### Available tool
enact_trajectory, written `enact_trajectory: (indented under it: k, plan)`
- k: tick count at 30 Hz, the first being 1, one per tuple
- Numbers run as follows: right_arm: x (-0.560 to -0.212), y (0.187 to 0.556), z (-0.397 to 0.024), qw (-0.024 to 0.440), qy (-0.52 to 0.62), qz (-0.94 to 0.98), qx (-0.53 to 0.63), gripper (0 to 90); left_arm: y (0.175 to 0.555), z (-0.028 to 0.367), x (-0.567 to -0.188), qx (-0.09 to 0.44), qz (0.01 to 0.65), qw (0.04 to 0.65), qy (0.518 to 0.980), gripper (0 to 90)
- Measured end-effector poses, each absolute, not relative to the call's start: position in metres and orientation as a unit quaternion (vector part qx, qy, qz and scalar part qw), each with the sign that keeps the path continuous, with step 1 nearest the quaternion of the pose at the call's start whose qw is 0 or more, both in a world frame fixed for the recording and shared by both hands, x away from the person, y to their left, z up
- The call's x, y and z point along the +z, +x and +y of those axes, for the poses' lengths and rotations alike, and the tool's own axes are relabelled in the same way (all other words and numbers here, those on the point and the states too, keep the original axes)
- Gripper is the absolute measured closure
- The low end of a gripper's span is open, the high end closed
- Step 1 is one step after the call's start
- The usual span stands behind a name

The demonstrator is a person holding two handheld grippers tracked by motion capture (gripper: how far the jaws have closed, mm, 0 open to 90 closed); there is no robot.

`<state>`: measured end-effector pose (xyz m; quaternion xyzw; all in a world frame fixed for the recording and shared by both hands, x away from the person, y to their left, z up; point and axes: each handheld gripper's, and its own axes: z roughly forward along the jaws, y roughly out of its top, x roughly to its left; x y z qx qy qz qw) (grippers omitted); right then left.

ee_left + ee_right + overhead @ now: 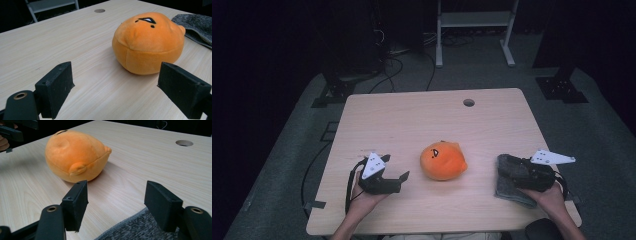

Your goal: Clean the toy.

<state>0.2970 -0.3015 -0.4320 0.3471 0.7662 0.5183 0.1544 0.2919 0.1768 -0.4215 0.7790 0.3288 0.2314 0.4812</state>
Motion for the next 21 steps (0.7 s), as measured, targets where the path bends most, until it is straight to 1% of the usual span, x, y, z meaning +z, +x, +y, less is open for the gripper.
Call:
enact_trajectory:
  k: [15, 21]
  plan:
    - [-0.434, 0.297, -0.302, 0.154, 0.349, 0.766, 0.518, 33.4, 0.283, 0.191, -0.430, 0.230, 0.341, 0.476, 0.778, 10.6]
    - [-0.435, 0.298, -0.301, 0.152, 0.351, 0.765, 0.518, 33.1, 0.284, 0.198, -0.438, 0.223, 0.354, 0.478, 0.772, 10.6]
